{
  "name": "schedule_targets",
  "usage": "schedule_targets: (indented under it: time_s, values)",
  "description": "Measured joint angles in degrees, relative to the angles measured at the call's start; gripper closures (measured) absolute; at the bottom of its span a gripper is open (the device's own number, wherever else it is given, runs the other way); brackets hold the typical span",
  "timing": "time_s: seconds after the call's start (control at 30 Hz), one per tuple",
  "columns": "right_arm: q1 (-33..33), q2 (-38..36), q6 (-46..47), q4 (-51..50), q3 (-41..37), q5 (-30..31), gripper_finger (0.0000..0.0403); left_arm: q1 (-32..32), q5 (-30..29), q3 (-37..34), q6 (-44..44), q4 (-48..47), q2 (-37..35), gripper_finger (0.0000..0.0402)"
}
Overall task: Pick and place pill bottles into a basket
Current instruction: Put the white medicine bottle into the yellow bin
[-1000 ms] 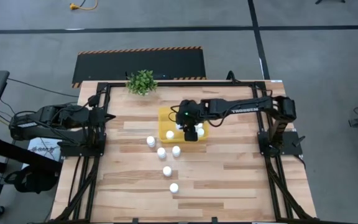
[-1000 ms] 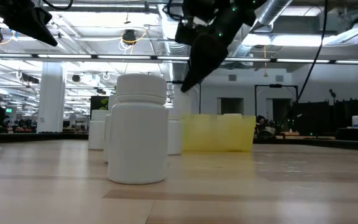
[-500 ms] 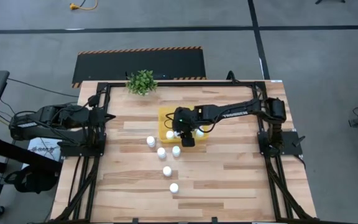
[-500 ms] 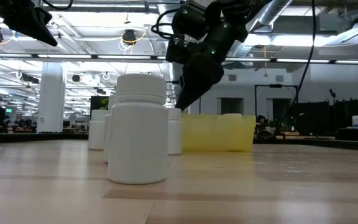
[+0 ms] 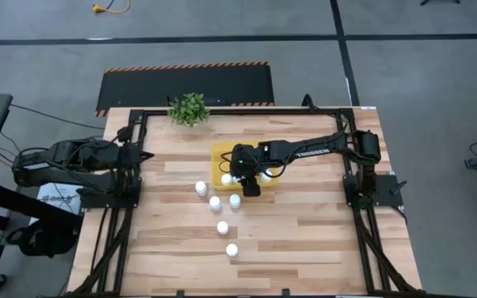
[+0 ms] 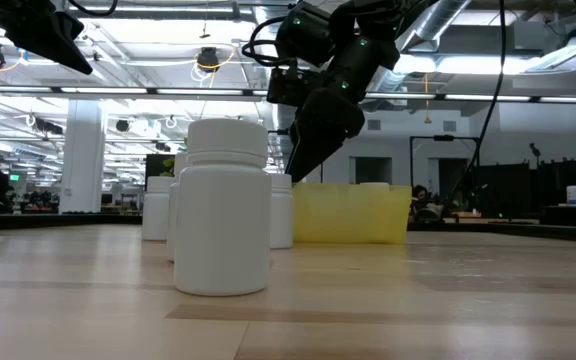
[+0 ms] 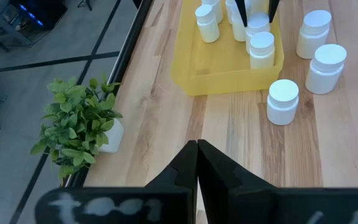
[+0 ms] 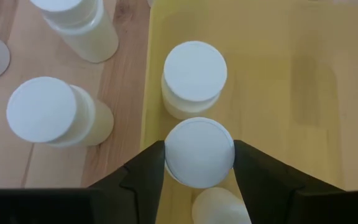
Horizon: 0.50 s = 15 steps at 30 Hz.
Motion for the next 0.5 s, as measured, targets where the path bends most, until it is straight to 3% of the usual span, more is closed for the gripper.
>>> schedule_targets:
  time_s: [0.5]
  values:
    - [0.00, -0.02, -1.43, 0.00, 0.00, 0.22, 0.0187, 0.00, 0.00, 0.01, 0.00, 0.00, 0.00, 0.0401]
